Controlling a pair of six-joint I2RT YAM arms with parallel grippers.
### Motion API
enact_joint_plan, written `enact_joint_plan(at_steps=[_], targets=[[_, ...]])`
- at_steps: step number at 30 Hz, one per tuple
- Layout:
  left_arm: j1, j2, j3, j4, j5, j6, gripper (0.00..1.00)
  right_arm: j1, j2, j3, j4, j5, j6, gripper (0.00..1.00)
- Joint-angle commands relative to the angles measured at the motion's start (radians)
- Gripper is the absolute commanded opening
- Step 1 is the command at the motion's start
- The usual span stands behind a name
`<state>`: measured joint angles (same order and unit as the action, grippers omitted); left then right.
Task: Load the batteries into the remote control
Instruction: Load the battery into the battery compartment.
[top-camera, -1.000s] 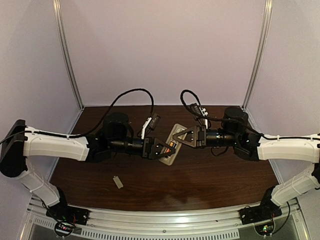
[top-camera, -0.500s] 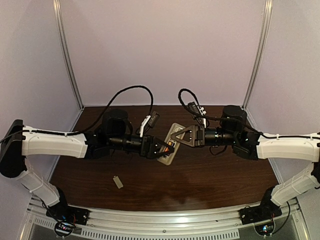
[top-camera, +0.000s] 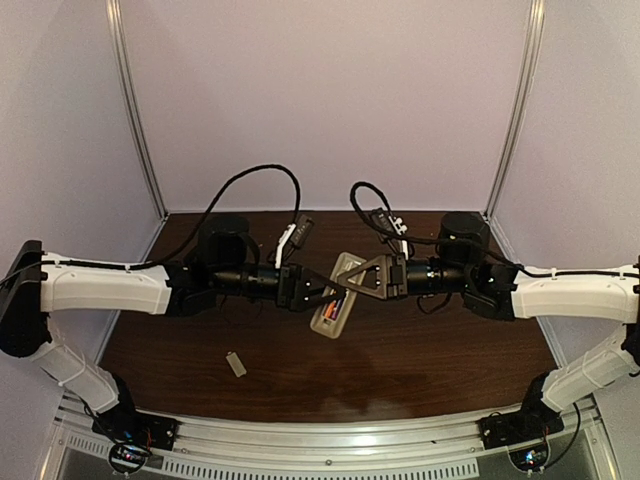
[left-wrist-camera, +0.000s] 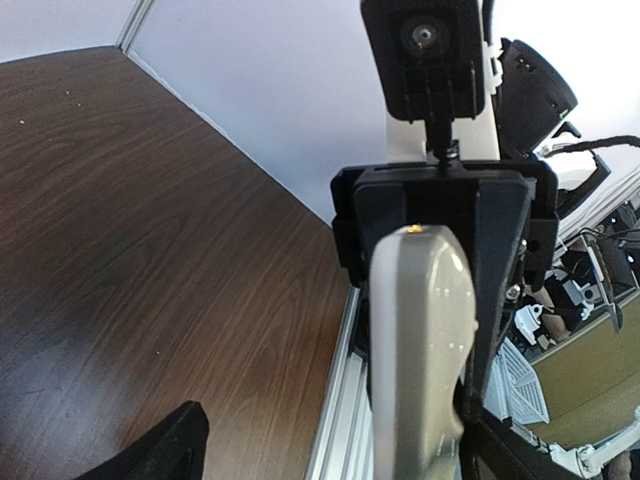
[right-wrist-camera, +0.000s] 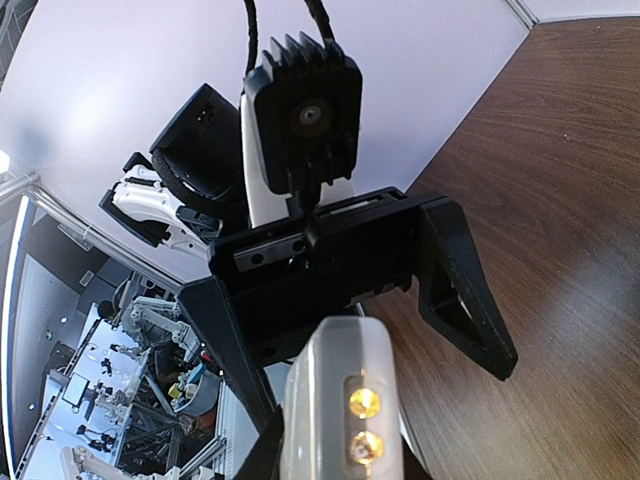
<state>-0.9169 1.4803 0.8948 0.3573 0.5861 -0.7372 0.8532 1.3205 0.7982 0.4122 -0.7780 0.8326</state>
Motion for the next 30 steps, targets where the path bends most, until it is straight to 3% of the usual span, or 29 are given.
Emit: enact_joint_plan(at_steps=[1, 12, 16, 30], targets=[[0.019, -0.026, 0.012, -0.005, -0.036, 0.031, 0.85, 0.014, -0.002, 0.029, -0.004, -0.041, -0.022, 0.0], [0.018, -0.018, 0.021, -0.114, -0.058, 0.116, 0.77, 0.012, -0.006, 0.039, 0.013, -0.043, 0.003, 0.0], [0.014, -0.012, 0.013, -0.079, -0.015, 0.117, 0.82, 0.012, 0.004, 0.039, 0.018, -0.043, 0.004, 0.0], [0.013, 0.013, -0.007, -0.006, 0.097, 0.077, 0.86, 0.011, 0.014, 0.042, 0.017, -0.04, -0.006, 0.0]])
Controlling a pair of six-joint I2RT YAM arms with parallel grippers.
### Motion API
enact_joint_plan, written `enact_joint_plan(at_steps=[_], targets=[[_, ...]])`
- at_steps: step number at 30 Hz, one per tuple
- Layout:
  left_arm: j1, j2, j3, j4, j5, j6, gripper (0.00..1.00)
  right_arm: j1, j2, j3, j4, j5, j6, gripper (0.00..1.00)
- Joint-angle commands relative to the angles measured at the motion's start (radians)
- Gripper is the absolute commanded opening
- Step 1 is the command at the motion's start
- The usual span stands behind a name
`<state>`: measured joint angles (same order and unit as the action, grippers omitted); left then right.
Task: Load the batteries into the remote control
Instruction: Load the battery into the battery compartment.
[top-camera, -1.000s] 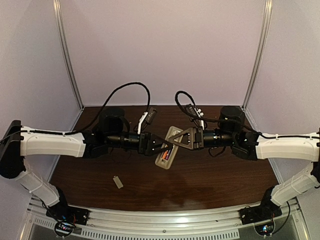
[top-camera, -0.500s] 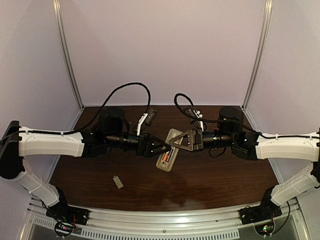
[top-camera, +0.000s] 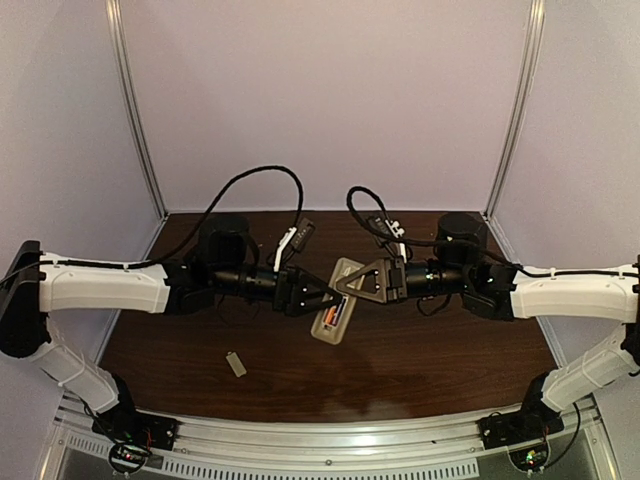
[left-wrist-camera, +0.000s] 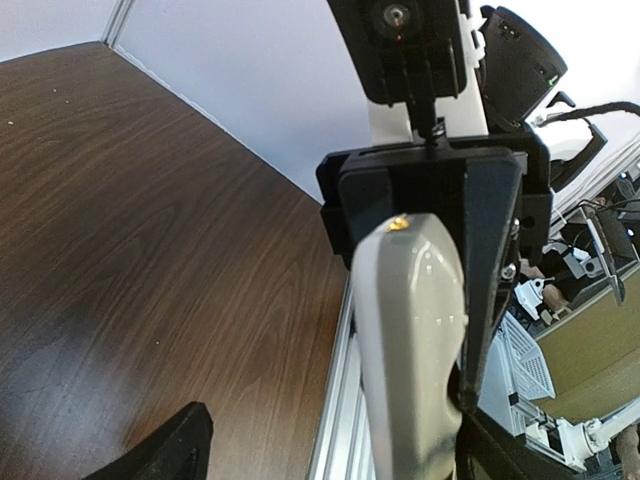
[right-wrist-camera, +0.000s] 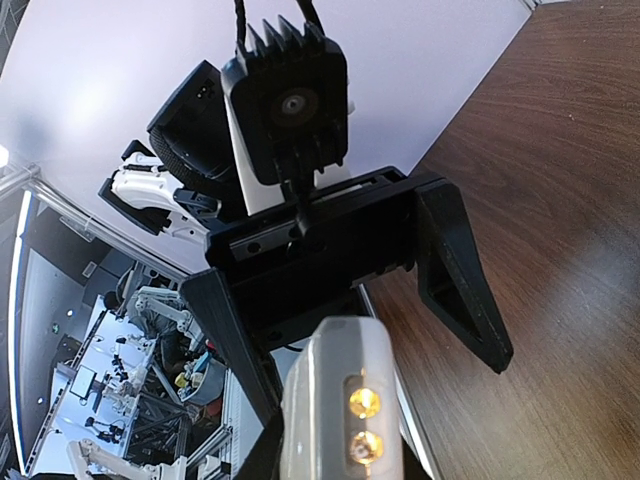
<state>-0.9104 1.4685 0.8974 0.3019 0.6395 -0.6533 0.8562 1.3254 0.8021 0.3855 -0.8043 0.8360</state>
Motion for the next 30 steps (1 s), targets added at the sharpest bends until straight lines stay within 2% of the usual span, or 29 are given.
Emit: enact_joint_plan(at_steps=[1, 7, 14, 22, 30], targets=[[0.007, 0.025, -0.012, 0.056, 0.048, -0.01, 0.87, 0.008, 0.01, 0.039, 0.045, -0.013, -0.009, 0.0], [0.007, 0.028, -0.019, 0.035, 0.038, -0.007, 0.85, 0.008, 0.008, 0.041, 0.046, -0.013, -0.008, 0.0], [0.007, 0.038, -0.024, -0.05, -0.033, 0.022, 0.72, 0.007, -0.006, 0.046, 0.049, -0.019, -0.005, 0.0], [0.005, 0.036, -0.03, -0.154, -0.071, 0.067, 0.71, 0.004, -0.015, 0.048, 0.078, -0.024, 0.021, 0.0], [-0.004, 0.031, -0.015, -0.257, -0.166, 0.113, 0.69, -0.014, -0.019, 0.034, 0.155, -0.043, 0.088, 0.0]])
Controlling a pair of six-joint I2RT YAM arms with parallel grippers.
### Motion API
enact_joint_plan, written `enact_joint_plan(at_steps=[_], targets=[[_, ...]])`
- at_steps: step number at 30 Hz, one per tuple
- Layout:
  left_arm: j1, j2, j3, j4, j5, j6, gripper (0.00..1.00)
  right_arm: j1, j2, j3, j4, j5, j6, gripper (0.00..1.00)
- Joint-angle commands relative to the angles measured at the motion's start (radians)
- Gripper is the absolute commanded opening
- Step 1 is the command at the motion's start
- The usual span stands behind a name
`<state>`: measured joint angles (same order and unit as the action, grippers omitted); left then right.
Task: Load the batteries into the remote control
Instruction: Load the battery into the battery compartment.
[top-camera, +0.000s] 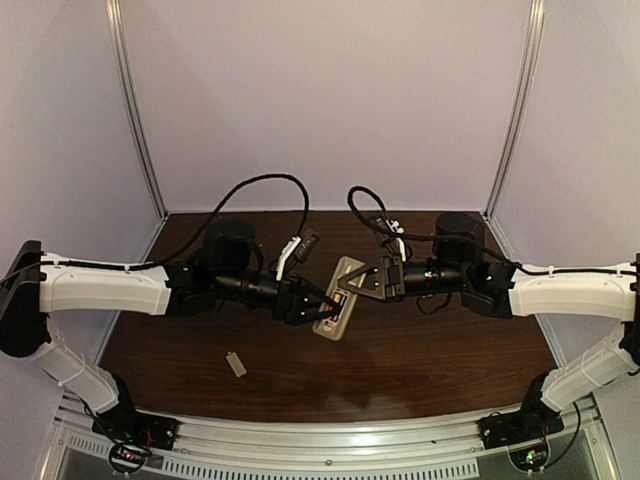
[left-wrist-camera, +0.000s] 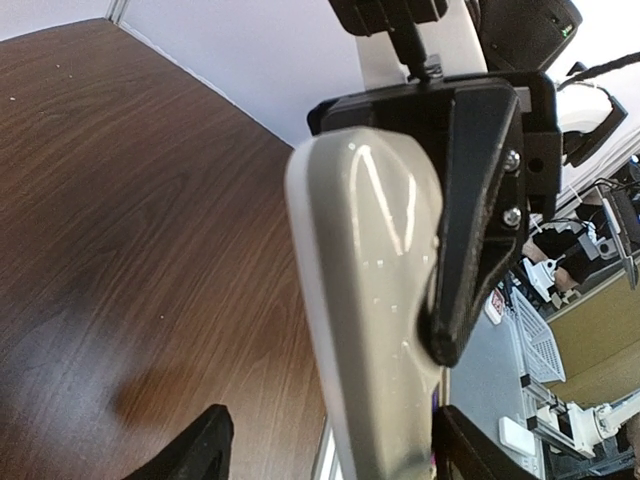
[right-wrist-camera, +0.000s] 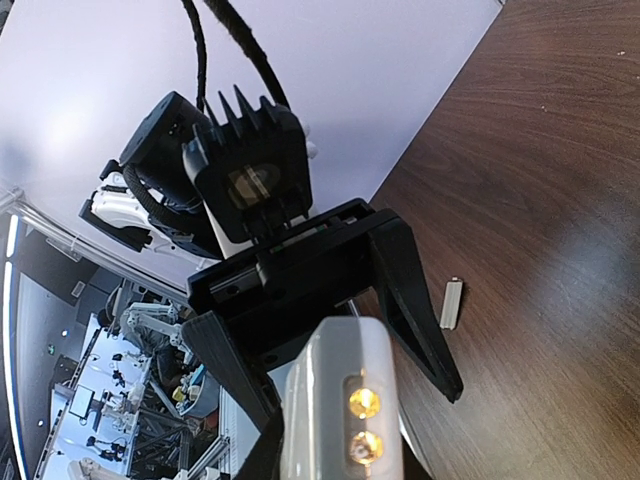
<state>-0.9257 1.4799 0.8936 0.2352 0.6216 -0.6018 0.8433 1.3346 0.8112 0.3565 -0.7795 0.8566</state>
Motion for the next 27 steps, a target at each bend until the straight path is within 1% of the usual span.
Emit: enact_joint_plan(at_steps=[1, 3, 6, 9, 10, 11, 13, 16, 19, 20, 23, 25, 27], targets=[[0.011, 0.018, -0.005, -0.214, -0.17, 0.072, 0.7, -0.004, -0.029, 0.023, 0.183, -0.069, 0.07, 0.0], [0.012, 0.005, 0.005, -0.23, -0.203, 0.086, 0.75, -0.007, -0.032, 0.024, 0.145, -0.059, 0.054, 0.0], [0.016, -0.037, 0.033, -0.263, -0.247, 0.083, 0.87, -0.013, -0.029, 0.025, 0.023, -0.005, -0.016, 0.0], [0.034, -0.064, 0.1, -0.341, -0.285, 0.076, 0.94, -0.042, -0.022, 0.0, -0.056, 0.051, -0.049, 0.0], [0.037, -0.08, 0.111, -0.378, -0.318, 0.065, 0.97, -0.057, -0.02, -0.019, -0.063, 0.063, -0.05, 0.0], [0.041, -0.101, 0.111, -0.393, -0.354, 0.046, 0.97, -0.07, -0.024, -0.034, -0.068, 0.073, -0.047, 0.0], [0.047, -0.154, 0.083, -0.436, -0.424, -0.013, 0.97, -0.099, -0.034, -0.051, -0.099, 0.101, -0.058, 0.0], [0.047, -0.255, 0.0, -0.489, -0.527, -0.122, 0.97, -0.136, -0.047, -0.067, -0.153, 0.13, -0.091, 0.0], [0.047, -0.343, -0.088, -0.611, -0.664, -0.296, 0.98, -0.166, -0.045, -0.078, -0.177, 0.132, -0.108, 0.0], [0.046, -0.36, -0.111, -0.661, -0.683, -0.362, 0.97, -0.172, -0.041, -0.08, -0.182, 0.13, -0.114, 0.0], [0.042, -0.391, -0.192, -0.778, -0.718, -0.548, 0.9, -0.179, -0.032, -0.083, -0.191, 0.124, -0.126, 0.0], [0.034, -0.392, -0.223, -0.841, -0.742, -0.626, 0.84, -0.18, -0.025, -0.081, -0.2, 0.121, -0.137, 0.0], [0.031, -0.382, -0.238, -0.888, -0.754, -0.675, 0.77, -0.18, -0.021, -0.079, -0.205, 0.116, -0.147, 0.0]])
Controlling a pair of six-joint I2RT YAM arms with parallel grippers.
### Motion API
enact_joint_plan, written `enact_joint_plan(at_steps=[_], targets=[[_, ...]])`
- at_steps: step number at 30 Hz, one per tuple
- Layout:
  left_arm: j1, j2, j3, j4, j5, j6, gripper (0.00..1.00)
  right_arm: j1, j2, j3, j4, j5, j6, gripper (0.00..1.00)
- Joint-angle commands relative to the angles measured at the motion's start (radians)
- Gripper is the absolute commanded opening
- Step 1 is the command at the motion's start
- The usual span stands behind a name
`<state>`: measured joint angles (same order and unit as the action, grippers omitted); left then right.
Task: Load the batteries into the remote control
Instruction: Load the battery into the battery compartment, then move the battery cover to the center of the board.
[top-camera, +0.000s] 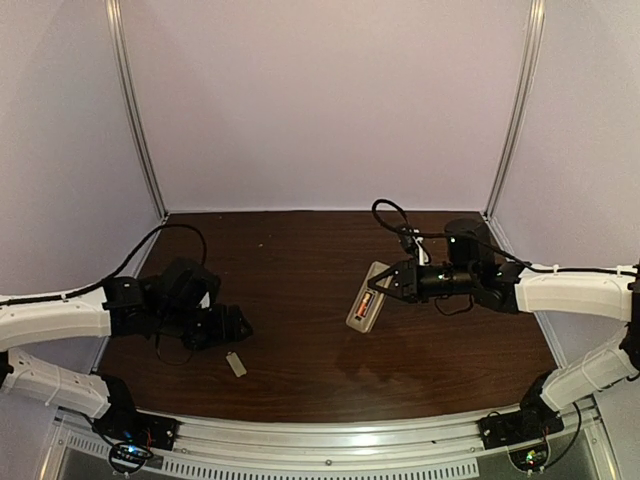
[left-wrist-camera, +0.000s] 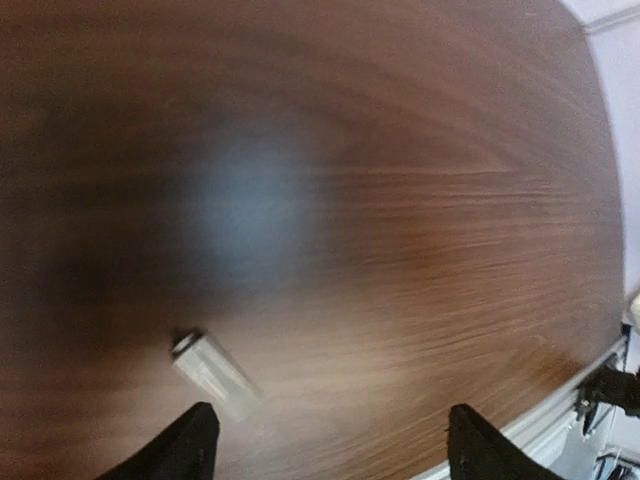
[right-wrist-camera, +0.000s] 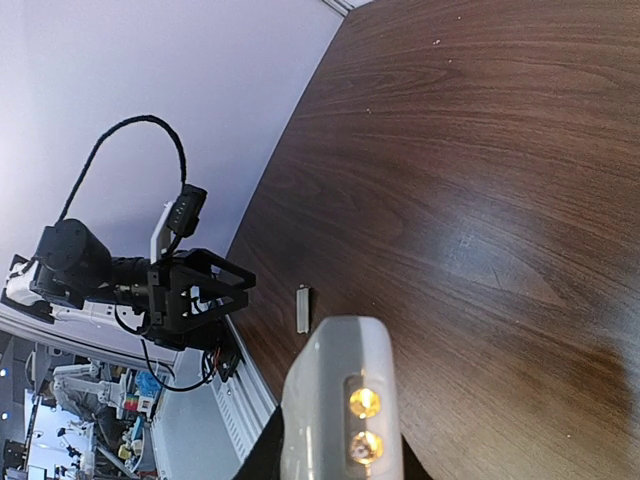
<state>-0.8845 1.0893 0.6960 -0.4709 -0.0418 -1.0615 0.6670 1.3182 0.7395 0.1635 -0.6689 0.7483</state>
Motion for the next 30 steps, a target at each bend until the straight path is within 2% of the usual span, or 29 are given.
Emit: enact_joint_plan(at_steps=[1, 10, 23, 26, 30], targets=[[-0.009, 0.017, -0.043, -0.196, -0.093, -0.227, 0.73, -0.003, -0.005, -0.006, -0.016, 0.002, -0.041, 0.0], [-0.034, 0.249, 0.07, -0.291, -0.136, -0.247, 0.7, -0.008, -0.022, -0.013, -0.028, 0.003, -0.055, 0.0], [-0.048, 0.448, 0.145, -0.249, -0.138, -0.234, 0.67, -0.01, -0.027, -0.011, -0.027, -0.012, -0.061, 0.0], [-0.051, 0.478, 0.148, -0.235, -0.127, -0.224, 0.64, -0.011, -0.026, -0.011, -0.025, -0.012, -0.061, 0.0], [-0.053, 0.504, 0.163, -0.219, -0.132, -0.192, 0.55, -0.013, -0.025, -0.011, -0.027, -0.014, -0.063, 0.0]])
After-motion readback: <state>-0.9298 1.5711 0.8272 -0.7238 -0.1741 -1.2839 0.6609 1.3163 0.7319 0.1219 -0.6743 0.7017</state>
